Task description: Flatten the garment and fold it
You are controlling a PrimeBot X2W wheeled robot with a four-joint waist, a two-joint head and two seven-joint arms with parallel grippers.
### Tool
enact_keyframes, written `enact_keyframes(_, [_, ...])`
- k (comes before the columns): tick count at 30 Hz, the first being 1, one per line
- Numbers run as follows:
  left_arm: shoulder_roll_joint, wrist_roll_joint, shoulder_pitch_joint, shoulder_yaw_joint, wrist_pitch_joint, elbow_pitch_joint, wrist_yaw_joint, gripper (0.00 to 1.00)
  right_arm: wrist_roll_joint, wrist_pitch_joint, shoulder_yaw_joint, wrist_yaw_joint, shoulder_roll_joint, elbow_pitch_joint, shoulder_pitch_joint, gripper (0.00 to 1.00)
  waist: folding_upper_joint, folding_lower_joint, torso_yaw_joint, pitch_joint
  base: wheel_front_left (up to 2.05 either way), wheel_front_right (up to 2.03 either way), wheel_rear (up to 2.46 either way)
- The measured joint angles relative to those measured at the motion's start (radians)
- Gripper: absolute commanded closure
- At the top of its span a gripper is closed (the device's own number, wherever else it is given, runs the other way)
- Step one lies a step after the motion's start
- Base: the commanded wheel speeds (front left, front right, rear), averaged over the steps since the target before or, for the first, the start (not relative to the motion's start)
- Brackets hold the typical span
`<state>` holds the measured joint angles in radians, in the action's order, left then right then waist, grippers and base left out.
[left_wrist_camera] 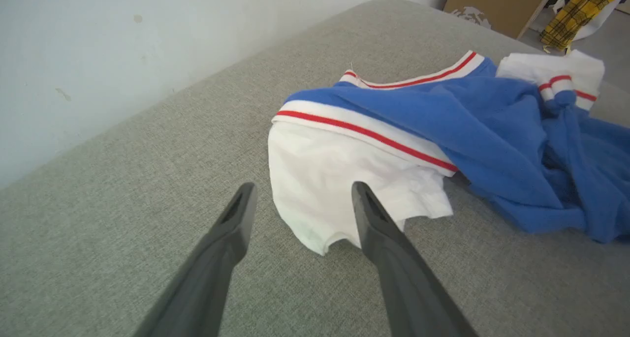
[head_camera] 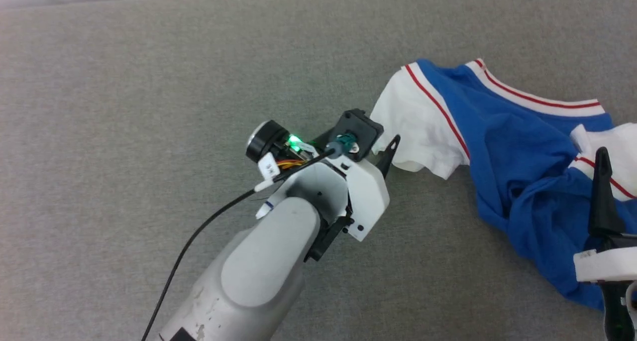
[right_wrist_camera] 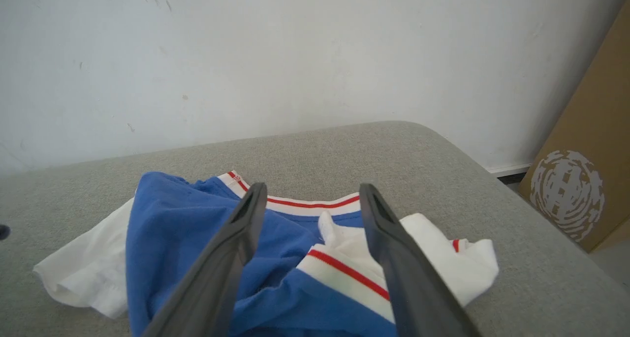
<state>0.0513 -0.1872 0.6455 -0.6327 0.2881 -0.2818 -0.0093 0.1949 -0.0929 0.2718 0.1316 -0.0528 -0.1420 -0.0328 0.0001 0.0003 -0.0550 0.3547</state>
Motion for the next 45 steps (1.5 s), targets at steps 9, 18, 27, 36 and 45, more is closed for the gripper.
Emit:
enact_keyframes(9, [-0.001, -0.059, 0.047, -0.061, 0.055, -0.149, 0.1, 0.0, 0.027, -0.037, -0.021, 0.0, 0.0, 0.064, -0.028, 0.0, 0.0, -0.0002, -0.072, 0.069, 0.0, 0.0, 0.0])
enact_keyframes(18, [-0.012, -0.127, 0.079, -0.07, 0.067, -0.171, 0.108, 1.0, 0.035, -0.062, -0.021, 0.0, 0.0, 0.107, -0.035, 0.0, 0.0, -0.0002, -0.1, 0.076, 0.0, 0.0, 0.0])
enact_keyframes(27, [0.044, -0.322, -0.144, 0.127, -0.071, 0.056, 0.226, 1.0, 0.035, -0.054, -0.006, 0.0, 0.0, 0.116, -0.029, 0.0, 0.0, -0.0003, -0.066, -0.001, 0.0, 0.0, 0.0])
enact_keyframes(36, [0.267, -0.434, -0.574, 0.444, -0.124, 0.406, 0.393, 1.0, 0.025, -0.02, 0.033, 0.0, 0.0, 0.091, 0.011, 0.0, 0.0, -0.0005, 0.004, -0.052, 0.0, 0.0, 0.0])
enact_keyframes(45, [0.181, -0.487, -0.653, 0.431, -0.246, 0.431, 0.342, 0.0, 0.008, 0.022, 0.021, 0.0, 0.0, 0.084, 0.017, 0.0, 0.0, -0.0003, 0.071, -0.074, 0.0, 0.0, 0.0])
